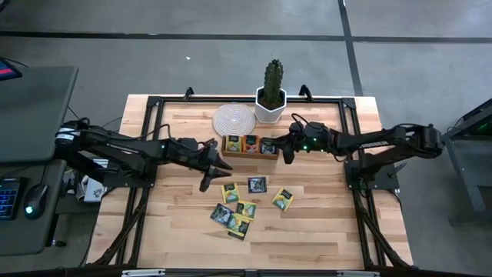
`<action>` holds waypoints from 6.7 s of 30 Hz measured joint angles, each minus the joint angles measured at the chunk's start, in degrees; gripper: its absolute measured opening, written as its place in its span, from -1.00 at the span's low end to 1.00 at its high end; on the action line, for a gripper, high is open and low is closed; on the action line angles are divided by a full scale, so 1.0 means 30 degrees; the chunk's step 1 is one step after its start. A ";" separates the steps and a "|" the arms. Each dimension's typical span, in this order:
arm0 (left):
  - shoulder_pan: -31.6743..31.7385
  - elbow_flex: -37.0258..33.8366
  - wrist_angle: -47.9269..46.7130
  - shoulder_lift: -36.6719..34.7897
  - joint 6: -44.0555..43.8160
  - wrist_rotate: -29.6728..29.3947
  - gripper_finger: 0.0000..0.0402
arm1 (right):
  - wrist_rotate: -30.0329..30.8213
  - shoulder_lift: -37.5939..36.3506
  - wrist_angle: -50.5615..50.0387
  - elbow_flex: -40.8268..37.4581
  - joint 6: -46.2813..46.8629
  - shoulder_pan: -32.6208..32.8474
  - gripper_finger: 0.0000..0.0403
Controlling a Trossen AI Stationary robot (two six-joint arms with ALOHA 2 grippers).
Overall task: Pick & Place Tea
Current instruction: Put the purple tea bag into the right section of the wooden organizer
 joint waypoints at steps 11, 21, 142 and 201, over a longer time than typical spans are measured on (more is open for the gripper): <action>-0.0449 0.0040 0.0262 0.3656 -0.0845 -0.0497 -0.78 | 0.2939 -0.0499 -0.2064 0.0000 0.2268 0.4838 -0.90; -0.0627 0.1735 0.0383 0.6422 0.3355 -0.1384 -0.99 | 0.4357 -0.0397 -0.2954 0.0000 0.5419 0.8634 -0.97; -0.0619 0.8952 -0.5143 1.4833 0.7876 0.0170 -0.83 | 0.0861 0.8440 -0.6795 0.5151 1.8340 0.8140 -0.99; 0.2878 0.1821 -0.0931 0.1745 0.5424 0.5319 -0.77 | -0.1019 0.9178 -2.9661 2.0388 -1.1585 -0.0762 -1.00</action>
